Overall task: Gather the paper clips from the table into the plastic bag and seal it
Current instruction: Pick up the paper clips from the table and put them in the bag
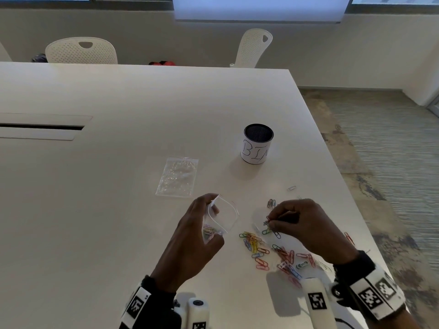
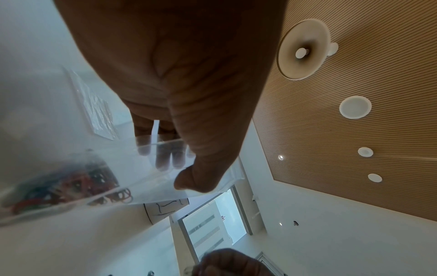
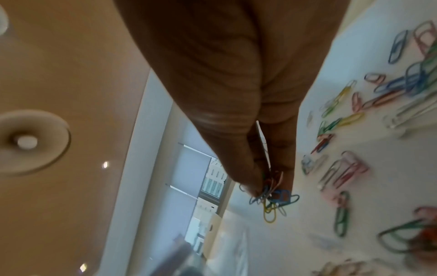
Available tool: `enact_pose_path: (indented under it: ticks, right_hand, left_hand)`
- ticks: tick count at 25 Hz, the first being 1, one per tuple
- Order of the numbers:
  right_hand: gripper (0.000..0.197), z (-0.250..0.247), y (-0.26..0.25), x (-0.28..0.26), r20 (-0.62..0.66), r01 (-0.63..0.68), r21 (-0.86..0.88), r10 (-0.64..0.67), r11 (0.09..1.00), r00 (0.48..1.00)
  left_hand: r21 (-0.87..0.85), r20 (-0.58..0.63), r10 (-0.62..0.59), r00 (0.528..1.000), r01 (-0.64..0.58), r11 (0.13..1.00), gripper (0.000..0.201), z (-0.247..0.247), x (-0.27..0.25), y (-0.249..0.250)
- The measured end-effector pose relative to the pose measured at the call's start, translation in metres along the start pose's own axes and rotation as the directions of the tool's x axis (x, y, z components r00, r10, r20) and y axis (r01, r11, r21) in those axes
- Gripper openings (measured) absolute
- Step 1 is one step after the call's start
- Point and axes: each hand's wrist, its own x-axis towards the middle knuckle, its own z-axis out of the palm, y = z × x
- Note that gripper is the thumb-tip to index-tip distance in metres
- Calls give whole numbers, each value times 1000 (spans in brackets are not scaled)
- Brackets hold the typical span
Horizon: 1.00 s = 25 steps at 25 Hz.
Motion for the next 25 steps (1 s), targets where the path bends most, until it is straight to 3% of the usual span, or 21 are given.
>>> enact_pose_path:
  ticks: [4, 8, 12, 16, 22, 25]
  right_hand:
    - [14, -3, -33, -13, -56, 0, 338, 21, 941, 998]
    - [14, 10, -73, -17, -119, 125, 424, -82, 897, 989]
    - [12, 36, -82, -3, -95, 237, 187, -223, 953, 970]
    - [13, 57, -82, 6, -71, 351, -16, -351, 936, 934]
    - [13, 60, -85, 7, -24, 432, -156, -440, 888, 897]
    - [11, 43, -83, 7, -94, 442, -172, -461, 880, 882]
  left_hand:
    - [5, 3, 16, 1000, -16, 1000, 67, 2, 1, 2]
    - [22, 10, 23, 1000, -24, 999, 67, 3, 1, 3]
    - [16, 14, 14, 1000, -15, 1000, 68, 4, 2, 3]
    - [-4, 4, 1, 1000, -1, 1000, 70, 3, 0, 3]
    - [-23, -2, 6, 1000, -6, 1000, 66, 3, -2, 3]
    - [-10, -10, 14, 1000, -15, 1000, 65, 1, -3, 4]
